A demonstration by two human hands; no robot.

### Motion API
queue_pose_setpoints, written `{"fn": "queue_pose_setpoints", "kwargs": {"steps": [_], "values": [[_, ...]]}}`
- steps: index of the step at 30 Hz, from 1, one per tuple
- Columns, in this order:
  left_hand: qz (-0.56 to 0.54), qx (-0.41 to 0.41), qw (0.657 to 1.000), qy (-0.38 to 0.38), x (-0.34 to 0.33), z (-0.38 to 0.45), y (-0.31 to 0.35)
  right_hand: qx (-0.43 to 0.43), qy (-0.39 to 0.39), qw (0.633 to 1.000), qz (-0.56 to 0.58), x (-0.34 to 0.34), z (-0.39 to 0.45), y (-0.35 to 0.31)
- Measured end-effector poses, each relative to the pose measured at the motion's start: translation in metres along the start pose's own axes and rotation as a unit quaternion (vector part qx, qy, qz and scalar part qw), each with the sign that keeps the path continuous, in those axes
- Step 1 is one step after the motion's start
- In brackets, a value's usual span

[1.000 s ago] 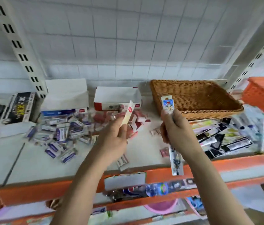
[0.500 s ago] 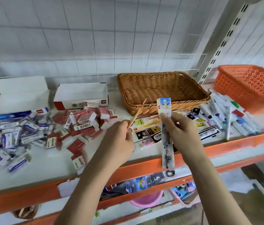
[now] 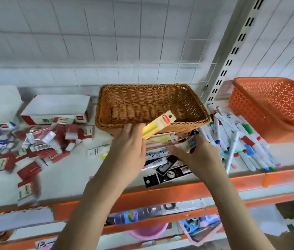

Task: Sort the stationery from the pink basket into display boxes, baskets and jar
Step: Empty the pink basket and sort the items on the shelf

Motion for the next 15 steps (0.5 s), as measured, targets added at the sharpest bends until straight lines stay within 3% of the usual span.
{"fn": "queue_pose_setpoints", "kwargs": {"steps": [9, 13, 15], "values": [[0.037, -0.057, 0.996, -0.061, -0.026, 0.001, 0.004, 0.061, 0.041, 0.981, -0.179, 0.000, 0.001, 0.010], [0.037, -0.065, 0.997, -0.025, 0.004, -0.009, -0.012, 0.149, 0.157, 0.962, -0.165, -0.008, -0.003, -0.004], [0.028, -0.034, 0.999, -0.004, 0.024, -0.021, -0.026, 0.187, 0.165, 0.958, -0.139, -0.018, -0.008, -0.021]]}}
Point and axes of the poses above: each hand's wrist, its own z-axis towards the middle knuckle, its own x-axis out of the back of the hand, y = z × x, the point moved 2 cm from there along z, towards the middle knuckle, and after that the axes turned 2 degrees about x, right-handed, at the moved point
